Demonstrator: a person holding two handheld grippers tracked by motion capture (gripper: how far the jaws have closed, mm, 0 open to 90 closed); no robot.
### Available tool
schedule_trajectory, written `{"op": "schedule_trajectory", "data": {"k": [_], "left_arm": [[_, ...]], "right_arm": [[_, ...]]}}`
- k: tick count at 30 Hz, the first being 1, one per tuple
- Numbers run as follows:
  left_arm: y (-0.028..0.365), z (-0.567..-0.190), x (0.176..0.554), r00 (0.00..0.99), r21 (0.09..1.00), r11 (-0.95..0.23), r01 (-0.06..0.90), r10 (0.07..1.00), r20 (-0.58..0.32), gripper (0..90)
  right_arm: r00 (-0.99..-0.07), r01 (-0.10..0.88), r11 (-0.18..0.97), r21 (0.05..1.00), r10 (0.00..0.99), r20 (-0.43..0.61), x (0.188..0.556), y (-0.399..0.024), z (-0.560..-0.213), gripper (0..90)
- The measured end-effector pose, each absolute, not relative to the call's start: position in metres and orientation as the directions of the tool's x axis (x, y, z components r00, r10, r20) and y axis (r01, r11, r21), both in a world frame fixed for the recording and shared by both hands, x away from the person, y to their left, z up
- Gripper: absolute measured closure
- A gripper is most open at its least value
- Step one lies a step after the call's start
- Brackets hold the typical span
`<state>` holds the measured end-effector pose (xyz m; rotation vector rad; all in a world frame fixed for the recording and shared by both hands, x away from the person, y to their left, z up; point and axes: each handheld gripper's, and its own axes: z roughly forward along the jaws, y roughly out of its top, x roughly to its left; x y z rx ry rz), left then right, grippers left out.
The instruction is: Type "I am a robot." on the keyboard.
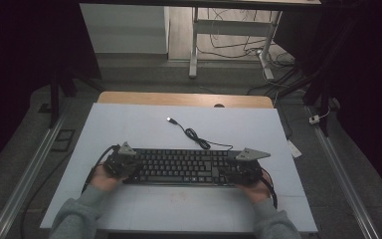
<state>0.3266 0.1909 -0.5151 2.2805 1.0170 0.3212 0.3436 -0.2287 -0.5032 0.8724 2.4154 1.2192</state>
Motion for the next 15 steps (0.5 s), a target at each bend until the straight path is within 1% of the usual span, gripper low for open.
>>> {"op": "schedule_trajectory", "data": {"k": [8,15], "left_arm": [[0.1886,-0.5183,0.3265,0.672,0.622,-0.522,0.584,0.741,-0.009,89.1],[0.1935,-0.5098,0.3228,0.667,0.667,-0.486,0.565,0.745,-0.023,88.8]], "right_arm": [[-0.774,0.384,0.462,0.799,0.634,0.006,0.3435,-0.2273,-0.5043,48.0],[-0.771,0.381,0.461,0.801,0.637,0.001,0.3432,-0.2279,-0.5034,47.9]]}}
